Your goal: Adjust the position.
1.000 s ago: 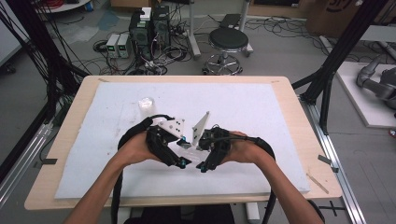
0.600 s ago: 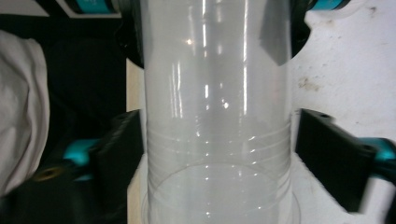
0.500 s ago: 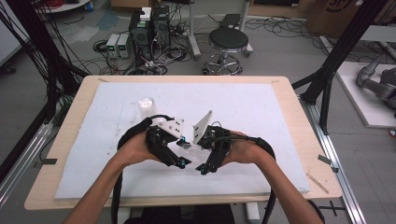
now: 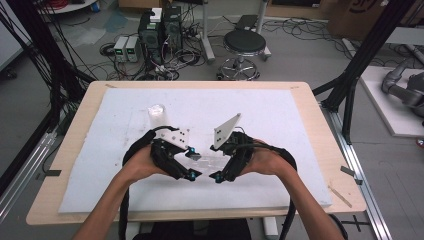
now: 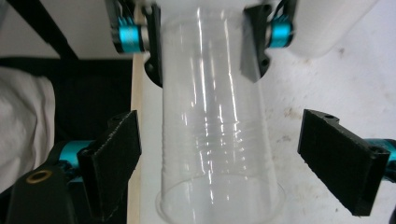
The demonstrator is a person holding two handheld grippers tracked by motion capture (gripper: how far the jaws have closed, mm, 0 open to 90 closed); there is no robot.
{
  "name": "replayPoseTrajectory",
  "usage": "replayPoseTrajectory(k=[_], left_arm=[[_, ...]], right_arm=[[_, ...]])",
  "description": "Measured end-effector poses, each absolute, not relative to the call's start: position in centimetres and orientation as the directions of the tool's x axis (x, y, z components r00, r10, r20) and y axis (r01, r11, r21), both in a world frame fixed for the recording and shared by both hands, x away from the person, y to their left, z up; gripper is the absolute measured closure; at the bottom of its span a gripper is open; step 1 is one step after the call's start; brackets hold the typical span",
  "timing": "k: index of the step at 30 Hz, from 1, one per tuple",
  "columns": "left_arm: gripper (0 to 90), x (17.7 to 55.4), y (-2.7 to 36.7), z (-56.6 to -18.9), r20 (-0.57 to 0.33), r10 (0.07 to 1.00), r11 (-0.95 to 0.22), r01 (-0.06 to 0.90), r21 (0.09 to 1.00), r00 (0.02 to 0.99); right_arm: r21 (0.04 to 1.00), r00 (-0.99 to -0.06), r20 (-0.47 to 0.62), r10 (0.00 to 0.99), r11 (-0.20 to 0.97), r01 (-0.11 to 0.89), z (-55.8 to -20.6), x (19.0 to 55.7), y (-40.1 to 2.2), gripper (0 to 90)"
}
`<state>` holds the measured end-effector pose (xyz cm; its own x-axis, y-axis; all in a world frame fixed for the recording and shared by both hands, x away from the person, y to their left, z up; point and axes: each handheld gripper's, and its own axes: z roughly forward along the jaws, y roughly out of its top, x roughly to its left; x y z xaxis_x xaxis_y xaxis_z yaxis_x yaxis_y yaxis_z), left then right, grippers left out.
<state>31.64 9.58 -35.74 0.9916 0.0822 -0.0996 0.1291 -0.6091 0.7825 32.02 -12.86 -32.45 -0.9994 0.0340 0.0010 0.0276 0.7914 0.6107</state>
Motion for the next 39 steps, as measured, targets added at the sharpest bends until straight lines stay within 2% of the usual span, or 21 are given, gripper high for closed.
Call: replayPoseTrajectory(k=[11,20,29,39], left_arm=[[41.7,31.3,11.9,-37.2,-0.107,0.128,-0.447,0.154,0.881,0.986],[41.7,31.1,13.4,-38.1,-0.107,0.138,-0.28,0.143,0.949,0.985],[41.7,30.9,13.7,-38.3,-0.1,0.143,-0.234,0.132,0.963,0.985],[41.7,30.7,13.7,-38.4,-0.102,0.139,-0.169,0.125,0.978,0.985]], right_arm=[[0.76,-0.997,-0.019,0.076,0.648,0.035,-31.6,32.2,-15.7,13.1],[0.85,-0.996,0.025,0.091,0.522,0.069,-32.1,32.3,-18.0,13.3],[0.911,-0.991,0.075,0.108,0.397,0.112,-34.1,32.3,-19.4,13.3],[0.93,-0.989,0.106,0.107,0.341,0.137,-35.8,32.2,-19.9,13.3]])
